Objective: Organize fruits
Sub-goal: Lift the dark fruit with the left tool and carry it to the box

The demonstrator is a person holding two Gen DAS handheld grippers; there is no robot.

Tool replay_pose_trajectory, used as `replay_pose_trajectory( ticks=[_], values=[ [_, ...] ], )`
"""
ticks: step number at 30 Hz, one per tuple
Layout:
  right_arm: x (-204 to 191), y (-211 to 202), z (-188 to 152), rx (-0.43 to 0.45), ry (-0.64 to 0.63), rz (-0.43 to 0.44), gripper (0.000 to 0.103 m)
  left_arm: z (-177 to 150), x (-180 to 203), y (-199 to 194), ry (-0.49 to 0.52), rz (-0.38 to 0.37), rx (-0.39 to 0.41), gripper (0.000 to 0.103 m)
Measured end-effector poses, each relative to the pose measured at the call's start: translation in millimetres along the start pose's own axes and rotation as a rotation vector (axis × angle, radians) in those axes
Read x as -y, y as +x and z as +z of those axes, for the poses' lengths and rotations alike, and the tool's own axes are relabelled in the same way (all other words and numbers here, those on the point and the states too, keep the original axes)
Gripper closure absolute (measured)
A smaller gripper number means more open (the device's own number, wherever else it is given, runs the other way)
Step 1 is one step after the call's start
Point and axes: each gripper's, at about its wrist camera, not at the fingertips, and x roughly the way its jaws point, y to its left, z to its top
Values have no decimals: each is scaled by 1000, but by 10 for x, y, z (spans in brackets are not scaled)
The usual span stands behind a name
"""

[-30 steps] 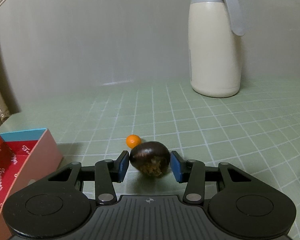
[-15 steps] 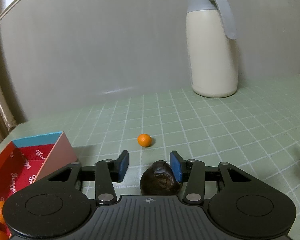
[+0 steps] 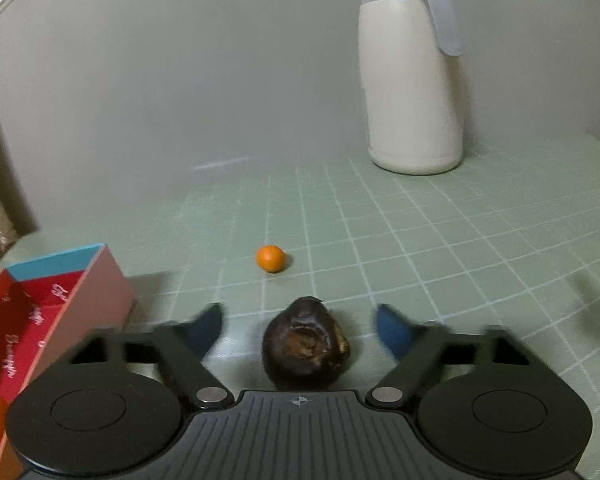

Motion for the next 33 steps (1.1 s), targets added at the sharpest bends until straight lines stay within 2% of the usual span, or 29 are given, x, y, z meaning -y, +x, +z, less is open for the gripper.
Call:
replay_pose_trajectory(
  ticks=[1,4,11,19,26,33],
  values=[
    [1,-3,2,-1,2,1,1,0,2,21,-6,-19,-22,49],
    [-5,-16,9,5,-2,2,1,-7,-6,33,-20,-24,-39,57],
    [-28,-38,2,9,-2,3,1,-52,-25,-35,-41,-24,-32,58],
    [-95,-60,-12,16,-18,11,1,-33,-156,-206,-47,-21,20,58],
    [-255,-67,-15,19,-35,43,1,-92,-400,-450,-81,36,59,58],
    [-645,-94,-56,24,-84,115,1,-184,-753,-688,-122,123,98,58]
  ],
)
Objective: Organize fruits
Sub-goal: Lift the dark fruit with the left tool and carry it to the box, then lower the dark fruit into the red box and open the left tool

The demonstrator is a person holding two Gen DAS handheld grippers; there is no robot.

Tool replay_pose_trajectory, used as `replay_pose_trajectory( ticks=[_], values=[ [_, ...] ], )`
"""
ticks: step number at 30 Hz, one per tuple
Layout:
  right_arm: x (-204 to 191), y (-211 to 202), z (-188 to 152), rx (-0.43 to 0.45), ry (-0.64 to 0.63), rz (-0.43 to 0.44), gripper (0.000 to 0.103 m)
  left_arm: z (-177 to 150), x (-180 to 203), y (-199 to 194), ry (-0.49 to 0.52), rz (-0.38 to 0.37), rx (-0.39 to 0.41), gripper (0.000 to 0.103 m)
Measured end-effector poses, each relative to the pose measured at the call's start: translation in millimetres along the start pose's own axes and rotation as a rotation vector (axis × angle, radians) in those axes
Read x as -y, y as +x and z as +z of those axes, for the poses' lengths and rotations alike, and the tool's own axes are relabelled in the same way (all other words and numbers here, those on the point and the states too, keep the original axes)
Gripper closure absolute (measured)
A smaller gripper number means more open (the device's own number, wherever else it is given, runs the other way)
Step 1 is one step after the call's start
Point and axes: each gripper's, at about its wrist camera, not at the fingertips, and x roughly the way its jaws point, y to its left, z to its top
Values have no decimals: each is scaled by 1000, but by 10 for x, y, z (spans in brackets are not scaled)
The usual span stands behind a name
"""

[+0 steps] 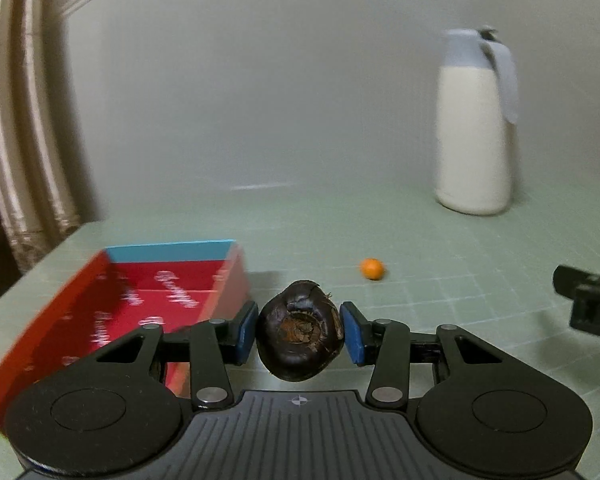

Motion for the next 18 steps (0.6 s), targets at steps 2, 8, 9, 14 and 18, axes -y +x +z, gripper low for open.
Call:
replay_pose_trajectory(
  ticks=[2,8,9,14,18],
  values=[
    [-133,12,-6,-2,-16,26,1,-16,-137,-34,-17,33,8,58],
    [-549,41,-34,0,-61,113,1,-90,-545,-63,-63,140,15,58],
    [-604,42,-37,1,-67,126,1,-107,-622,-68,-73,158,15,58],
    [-810,59,-60,-9,-82,179,1,-180,-941,-39,-117,230,-2,58],
    [-977,77,-74,-16,-91,204,1,-234,-1117,16,-141,270,-23,58]
  ],
)
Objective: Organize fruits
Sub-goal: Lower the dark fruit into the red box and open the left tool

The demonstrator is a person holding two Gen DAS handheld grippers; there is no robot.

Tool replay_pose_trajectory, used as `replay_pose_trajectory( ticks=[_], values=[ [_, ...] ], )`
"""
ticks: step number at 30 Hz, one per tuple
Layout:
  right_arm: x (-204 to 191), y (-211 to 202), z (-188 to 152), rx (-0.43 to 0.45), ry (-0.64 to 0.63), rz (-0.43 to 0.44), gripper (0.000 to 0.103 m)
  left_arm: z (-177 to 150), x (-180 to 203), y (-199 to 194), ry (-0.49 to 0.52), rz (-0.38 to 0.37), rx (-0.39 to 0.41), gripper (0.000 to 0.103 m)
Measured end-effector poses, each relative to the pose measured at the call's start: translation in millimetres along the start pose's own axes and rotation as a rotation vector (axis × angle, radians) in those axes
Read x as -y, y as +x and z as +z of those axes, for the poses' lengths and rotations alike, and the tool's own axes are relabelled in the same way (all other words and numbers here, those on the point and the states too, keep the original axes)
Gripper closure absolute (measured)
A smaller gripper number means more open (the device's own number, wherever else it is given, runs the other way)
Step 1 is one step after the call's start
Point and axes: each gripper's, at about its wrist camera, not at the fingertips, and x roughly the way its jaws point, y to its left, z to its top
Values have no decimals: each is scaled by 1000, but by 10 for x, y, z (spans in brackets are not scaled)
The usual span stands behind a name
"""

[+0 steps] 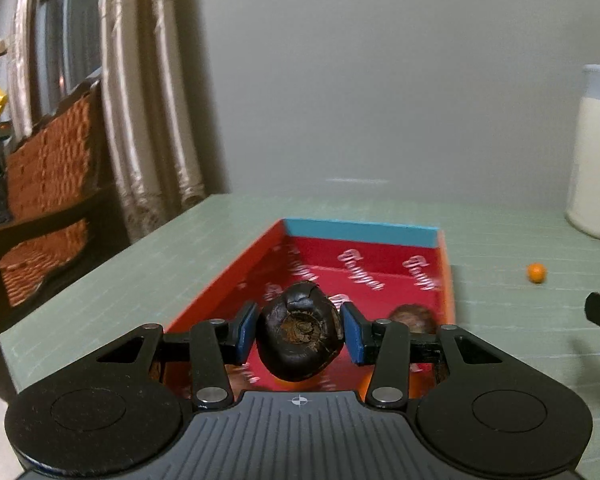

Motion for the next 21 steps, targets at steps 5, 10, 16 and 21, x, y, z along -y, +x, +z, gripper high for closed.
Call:
replay_pose_trajectory(
  ticks=[5,10,16,21],
  values=[
    [-154,43,-17,-8,-19,28,1,-40,-154,120,-33,10,-55,58],
    [-273,92,-27,-19,-33,46,1,-97,-246,161,-50,7,-76,58],
    [-341,151,-24,-29,-31,54,1,-107,-299,158,-59,14,-79,17],
    [-364,201,-9,-32,-24,57,1,-94,-280,44,-26,42,-7,16]
  ],
)
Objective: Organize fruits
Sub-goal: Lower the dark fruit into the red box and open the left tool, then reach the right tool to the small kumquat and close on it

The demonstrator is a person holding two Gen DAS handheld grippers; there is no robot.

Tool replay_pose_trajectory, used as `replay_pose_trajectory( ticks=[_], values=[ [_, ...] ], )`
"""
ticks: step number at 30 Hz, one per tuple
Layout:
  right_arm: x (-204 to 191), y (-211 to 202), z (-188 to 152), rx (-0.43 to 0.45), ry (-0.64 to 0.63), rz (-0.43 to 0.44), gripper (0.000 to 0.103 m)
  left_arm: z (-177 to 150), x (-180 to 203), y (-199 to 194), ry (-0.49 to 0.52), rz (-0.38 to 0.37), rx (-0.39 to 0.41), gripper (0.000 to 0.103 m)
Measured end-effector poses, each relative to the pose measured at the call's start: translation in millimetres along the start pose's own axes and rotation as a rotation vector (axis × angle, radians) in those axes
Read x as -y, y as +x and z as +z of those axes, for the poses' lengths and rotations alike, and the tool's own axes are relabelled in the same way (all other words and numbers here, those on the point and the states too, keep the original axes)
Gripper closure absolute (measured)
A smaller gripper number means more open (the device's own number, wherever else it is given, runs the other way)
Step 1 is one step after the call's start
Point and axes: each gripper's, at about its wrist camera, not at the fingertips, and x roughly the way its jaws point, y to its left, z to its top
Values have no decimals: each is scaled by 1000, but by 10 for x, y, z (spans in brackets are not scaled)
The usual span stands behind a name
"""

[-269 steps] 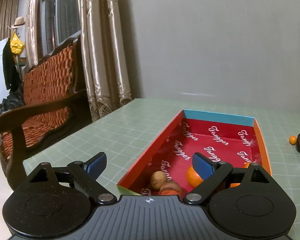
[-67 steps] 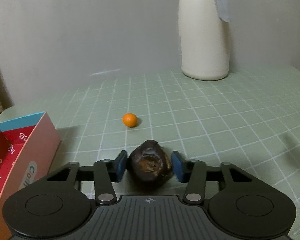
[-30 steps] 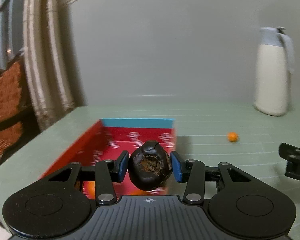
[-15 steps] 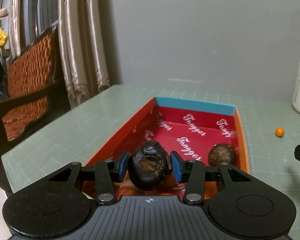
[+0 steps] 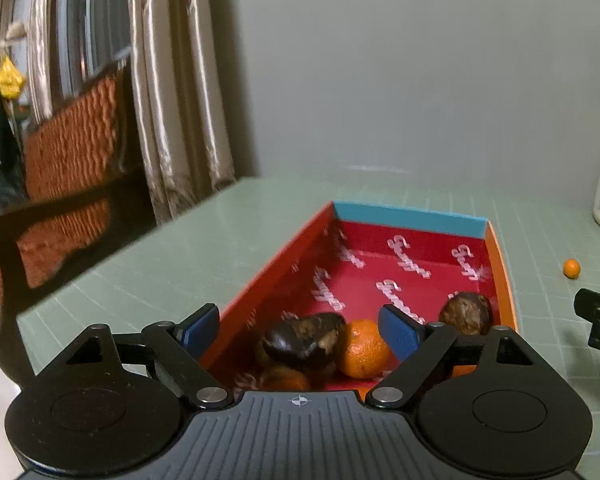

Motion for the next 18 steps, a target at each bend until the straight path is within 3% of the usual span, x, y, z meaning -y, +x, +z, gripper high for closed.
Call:
replay_pose_trajectory(
  ticks=[6,18],
  values=[
    [-1,88,40,-9,18,-10,1,29,-120,-73,-10,15,39,12],
    [-29,231,75,-39,-21,-16,1,-3,-422,-73,-56,94,19,6]
  ],
)
